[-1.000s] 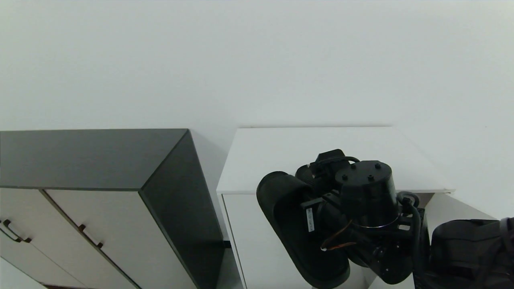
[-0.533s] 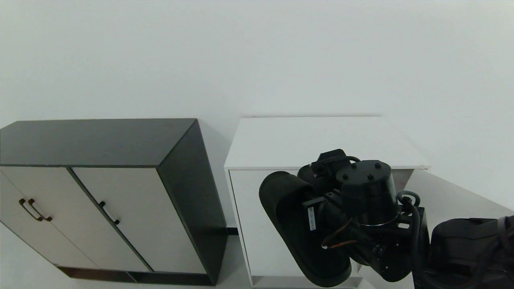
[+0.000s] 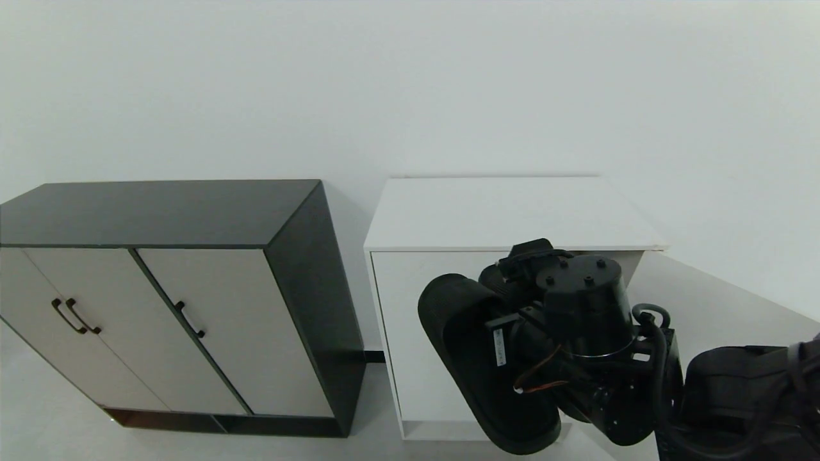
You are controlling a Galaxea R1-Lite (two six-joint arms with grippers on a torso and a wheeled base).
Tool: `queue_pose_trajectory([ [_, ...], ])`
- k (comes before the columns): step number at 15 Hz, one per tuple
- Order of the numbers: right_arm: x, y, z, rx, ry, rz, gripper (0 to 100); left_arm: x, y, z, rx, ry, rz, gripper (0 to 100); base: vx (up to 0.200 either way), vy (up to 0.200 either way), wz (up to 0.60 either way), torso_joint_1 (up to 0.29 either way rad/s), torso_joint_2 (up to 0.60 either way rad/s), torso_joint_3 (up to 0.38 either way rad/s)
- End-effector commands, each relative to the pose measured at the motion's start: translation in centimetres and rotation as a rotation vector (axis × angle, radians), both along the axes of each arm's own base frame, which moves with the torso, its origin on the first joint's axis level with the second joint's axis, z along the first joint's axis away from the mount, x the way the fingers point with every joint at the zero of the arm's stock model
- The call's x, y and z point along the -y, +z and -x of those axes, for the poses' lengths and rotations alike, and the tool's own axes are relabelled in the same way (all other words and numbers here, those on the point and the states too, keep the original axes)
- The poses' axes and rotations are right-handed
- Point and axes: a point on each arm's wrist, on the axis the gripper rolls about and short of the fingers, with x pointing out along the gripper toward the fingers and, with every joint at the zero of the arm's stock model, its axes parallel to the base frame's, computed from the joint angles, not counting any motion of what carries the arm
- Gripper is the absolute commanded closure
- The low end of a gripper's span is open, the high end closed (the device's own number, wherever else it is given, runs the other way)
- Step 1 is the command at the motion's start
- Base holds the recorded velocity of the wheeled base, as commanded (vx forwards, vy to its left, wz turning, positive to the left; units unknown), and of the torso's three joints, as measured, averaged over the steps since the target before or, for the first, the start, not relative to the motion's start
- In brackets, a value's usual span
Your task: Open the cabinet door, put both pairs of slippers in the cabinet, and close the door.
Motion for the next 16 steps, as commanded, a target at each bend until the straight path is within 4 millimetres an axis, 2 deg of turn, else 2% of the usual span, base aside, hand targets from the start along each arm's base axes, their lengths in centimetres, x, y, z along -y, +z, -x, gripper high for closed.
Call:
queue_pose_trajectory([
  [1, -0.13, -0.18, 0.01, -0.003, 0.003, 0.004, 100, 0.0, 0.03, 0.01, 0.001, 0.0, 0.0, 100, 0.0, 0.0, 0.0, 0.0, 0.0, 0.0],
  [6, -0.13, -0.18, 0.01, -0.004, 0.003, 0.002, 100, 0.0, 0.03, 0.01, 0.001, 0.001, 0.0, 100, 0.0, 0.0, 0.0, 0.0, 0.0, 0.0],
  [16, 0.17, -0.31, 0.23, -0.008, 0.001, 0.009, 100, 0.0, -0.01, 0.0, 0.0, 0.003, 0.0, 100, 0.0, -0.2, 0.0, 0.002, 0.0, 0.003],
])
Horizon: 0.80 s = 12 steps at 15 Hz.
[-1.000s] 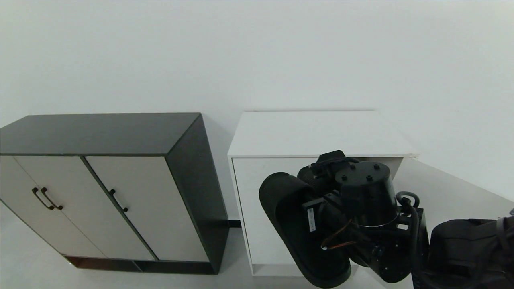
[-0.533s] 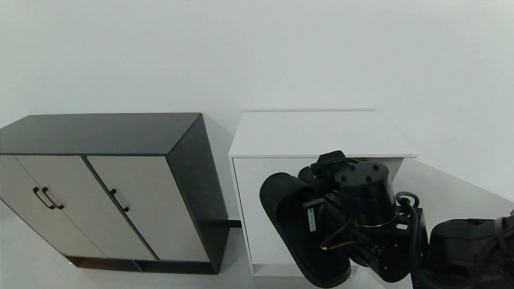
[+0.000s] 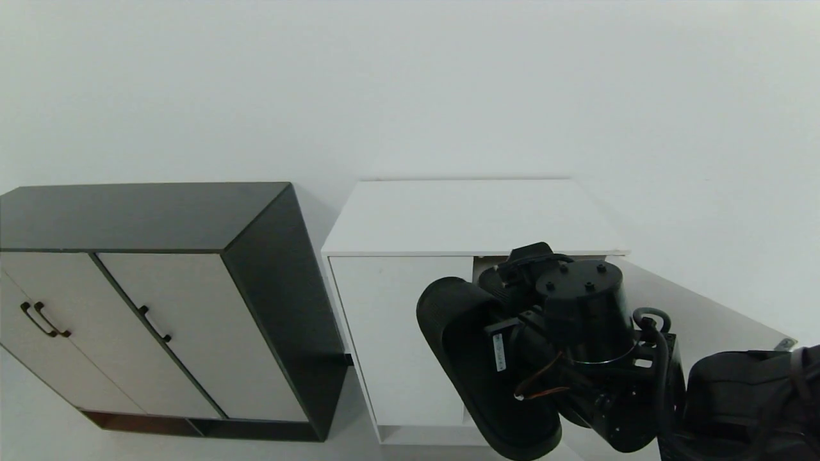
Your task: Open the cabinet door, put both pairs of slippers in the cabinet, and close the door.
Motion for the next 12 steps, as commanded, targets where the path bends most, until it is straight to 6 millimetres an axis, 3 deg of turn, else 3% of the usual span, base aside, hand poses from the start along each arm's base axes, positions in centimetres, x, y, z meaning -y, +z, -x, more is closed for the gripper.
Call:
queue_pose_trajectory([
  [1, 0.08, -0.05, 0.1, -0.001, 0.001, 0.001, 100, 0.0, 0.0, 0.0, 0.0, 0.001, 0.0, 100, 0.0, -0.2, 0.0, 0.002, 0.0, -0.002],
  [8, 0.55, -0.23, 0.1, 0.017, -0.001, -0.014, 100, 0.0, 0.0, 0.0, 0.0, 0.001, 0.0, 100, 0.0, -0.2, 0.0, 0.006, 0.0, 0.003],
  [12, 0.76, -0.41, 0.01, 0.017, -0.005, 0.001, 100, 0.0, 0.04, 0.01, 0.002, -0.001, 0.0, 100, 0.0, 0.0, 0.0, 0.0, 0.0, 0.0],
])
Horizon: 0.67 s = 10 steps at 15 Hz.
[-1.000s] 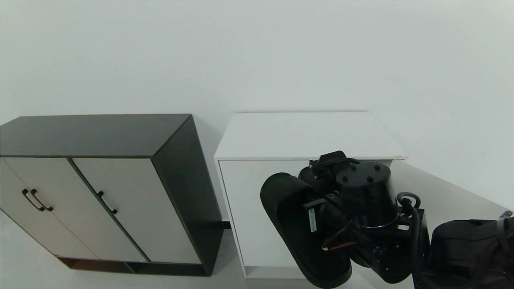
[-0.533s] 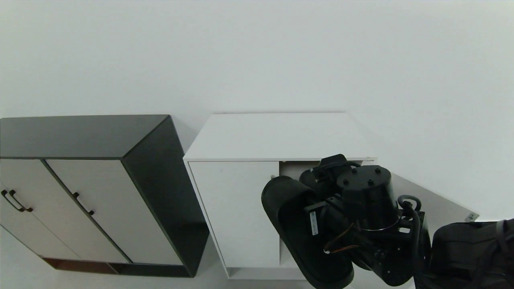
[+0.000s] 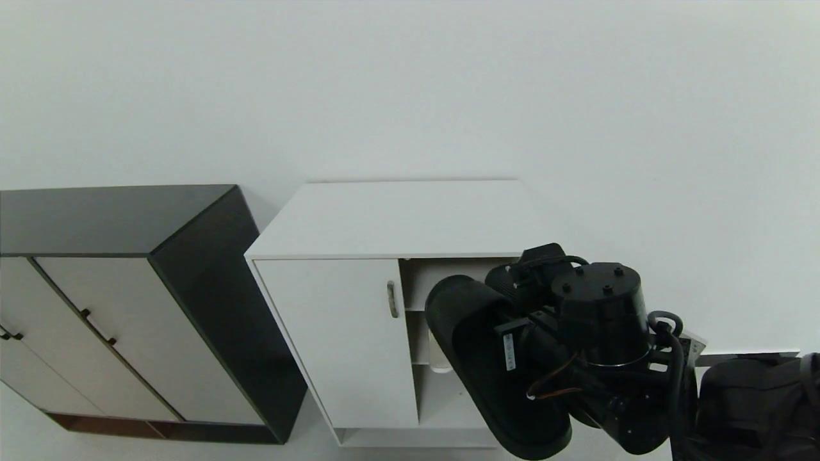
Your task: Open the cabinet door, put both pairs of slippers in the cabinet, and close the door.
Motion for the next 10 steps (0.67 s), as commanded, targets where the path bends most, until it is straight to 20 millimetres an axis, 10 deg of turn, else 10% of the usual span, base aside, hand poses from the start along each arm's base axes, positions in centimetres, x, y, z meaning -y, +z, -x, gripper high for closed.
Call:
queue_pose_trajectory([
  [1, 0.02, -0.1, 0.01, -0.003, 0.001, 0.003, 100, 0.0, -0.02, -0.02, -0.002, 0.001, 0.0, 100, 0.0, 0.0, 0.0, 0.0, 0.0, 0.0],
  [10, 0.07, -0.48, 0.04, -0.011, 0.001, 0.014, 100, 0.0, 0.04, -0.01, 0.001, 0.0, 0.0, 100, 0.0, 0.0, 0.0, 0.0, 0.0, 0.0],
])
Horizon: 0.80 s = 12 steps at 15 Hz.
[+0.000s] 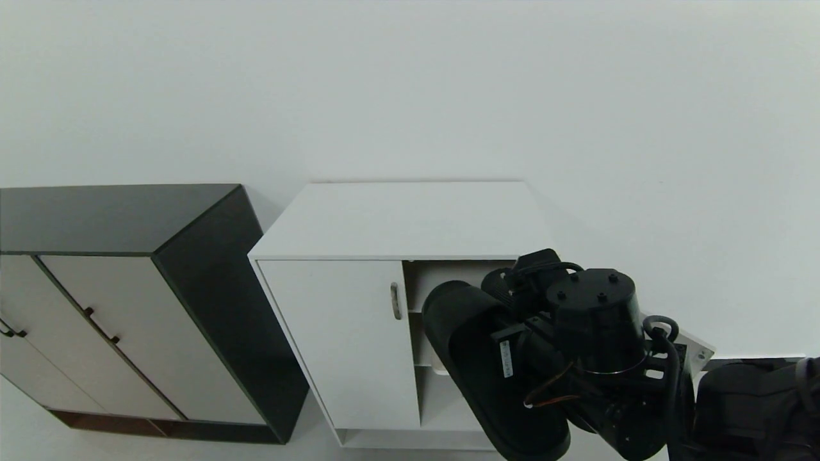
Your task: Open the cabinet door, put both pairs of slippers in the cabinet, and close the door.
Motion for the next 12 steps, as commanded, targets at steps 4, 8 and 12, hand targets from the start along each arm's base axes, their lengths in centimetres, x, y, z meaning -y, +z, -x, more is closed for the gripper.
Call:
queue_pose_trajectory([
  [4, 0.0, -0.16, 0.0, -0.006, 0.002, -0.001, 100, 0.0, 0.01, 0.0, 0.0, 0.0, 0.002, 100, 0.0, 0.0, 0.0, -0.071, 0.16, 0.09],
  [8, -0.02, -0.31, 0.16, -0.009, 0.007, 0.006, 100, 0.0, 0.01, 0.0, 0.0, 0.0, 0.002, 100, 0.0, 0.0, 0.0, -0.223, 0.52, 0.29],
  [12, 0.01, -0.39, 0.19, -0.011, 0.007, 0.008, 100, 0.0, 0.01, 0.0, 0.0, 0.002, 0.002, 100, 0.0, 0.0, 0.0, -0.215, 0.54, 0.315],
])
